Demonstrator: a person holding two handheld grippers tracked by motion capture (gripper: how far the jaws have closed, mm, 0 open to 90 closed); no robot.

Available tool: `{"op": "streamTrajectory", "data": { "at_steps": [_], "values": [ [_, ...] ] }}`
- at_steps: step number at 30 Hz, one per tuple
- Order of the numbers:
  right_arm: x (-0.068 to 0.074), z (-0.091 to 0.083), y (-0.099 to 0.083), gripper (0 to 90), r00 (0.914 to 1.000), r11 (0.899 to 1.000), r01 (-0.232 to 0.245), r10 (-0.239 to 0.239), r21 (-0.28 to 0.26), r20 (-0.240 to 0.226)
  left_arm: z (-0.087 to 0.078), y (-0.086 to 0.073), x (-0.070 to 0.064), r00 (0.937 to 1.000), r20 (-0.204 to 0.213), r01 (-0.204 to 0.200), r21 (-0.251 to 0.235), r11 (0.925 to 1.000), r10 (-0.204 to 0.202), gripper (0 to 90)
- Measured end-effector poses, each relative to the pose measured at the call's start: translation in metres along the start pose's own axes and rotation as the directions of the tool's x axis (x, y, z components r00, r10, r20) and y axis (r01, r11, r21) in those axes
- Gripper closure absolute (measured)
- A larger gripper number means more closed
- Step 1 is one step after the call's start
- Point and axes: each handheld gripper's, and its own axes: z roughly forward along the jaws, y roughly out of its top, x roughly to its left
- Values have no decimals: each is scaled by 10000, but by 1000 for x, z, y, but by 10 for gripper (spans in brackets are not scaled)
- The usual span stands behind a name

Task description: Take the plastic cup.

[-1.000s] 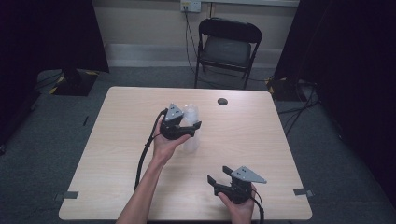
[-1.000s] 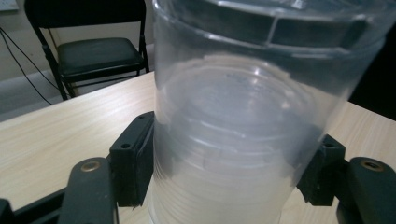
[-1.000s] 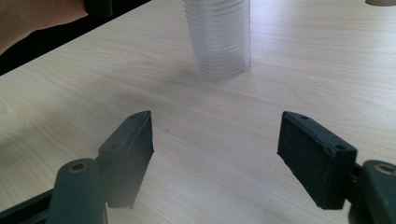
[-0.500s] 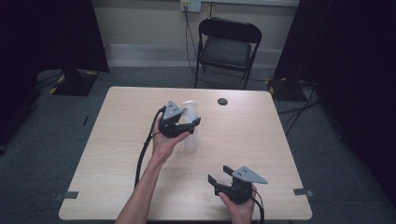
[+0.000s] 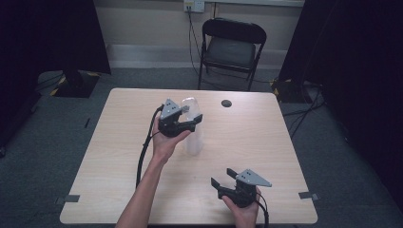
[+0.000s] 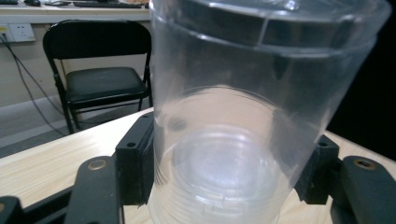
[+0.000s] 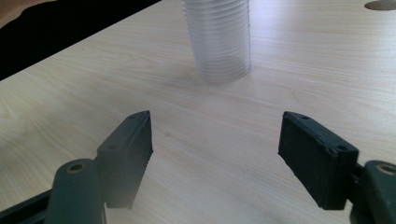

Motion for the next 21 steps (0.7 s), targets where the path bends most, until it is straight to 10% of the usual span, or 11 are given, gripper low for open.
{"op": "streamTrajectory", "data": {
  "at_steps": [21],
  "values": [
    [0,0,-1,261,10000,10000,-35,35,24,31,-26,24,-13,9988,-22,-499,-547,9973,499,360]
  ]
}}
